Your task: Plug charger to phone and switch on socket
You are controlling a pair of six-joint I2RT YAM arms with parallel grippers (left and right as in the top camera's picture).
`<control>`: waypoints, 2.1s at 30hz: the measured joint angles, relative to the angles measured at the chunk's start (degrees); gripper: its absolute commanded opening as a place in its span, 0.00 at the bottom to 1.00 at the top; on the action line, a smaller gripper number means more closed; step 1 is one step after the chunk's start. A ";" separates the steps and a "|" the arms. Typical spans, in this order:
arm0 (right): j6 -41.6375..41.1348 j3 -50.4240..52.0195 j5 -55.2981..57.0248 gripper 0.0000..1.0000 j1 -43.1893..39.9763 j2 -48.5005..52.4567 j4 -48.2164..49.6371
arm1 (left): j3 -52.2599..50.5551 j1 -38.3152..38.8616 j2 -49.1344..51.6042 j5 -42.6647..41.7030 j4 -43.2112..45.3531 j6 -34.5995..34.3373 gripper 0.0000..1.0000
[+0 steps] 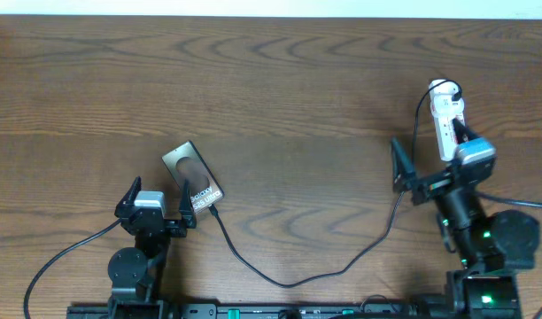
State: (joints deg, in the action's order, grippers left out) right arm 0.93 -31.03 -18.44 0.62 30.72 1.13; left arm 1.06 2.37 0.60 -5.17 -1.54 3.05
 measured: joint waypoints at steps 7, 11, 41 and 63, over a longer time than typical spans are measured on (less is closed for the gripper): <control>0.63 23.10 0.09 0.99 0.48 -8.68 25.49 | 0.00 0.02 0.00 0.00 0.00 0.00 0.88; 0.98 30.16 0.66 0.99 0.48 -13.18 26.93 | 0.00 0.02 0.00 0.00 0.00 -0.02 0.88; 0.92 30.64 19.02 0.99 0.85 -30.01 -5.20 | 0.00 0.04 -0.02 0.00 0.00 -0.02 0.88; 0.83 30.64 19.28 0.99 0.31 -30.01 -5.18 | 0.00 0.07 -0.02 0.00 0.00 -0.02 0.88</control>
State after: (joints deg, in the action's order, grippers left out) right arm 1.76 -0.38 0.84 0.93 0.71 -4.05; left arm 1.06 2.44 0.58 -5.17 -1.54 3.03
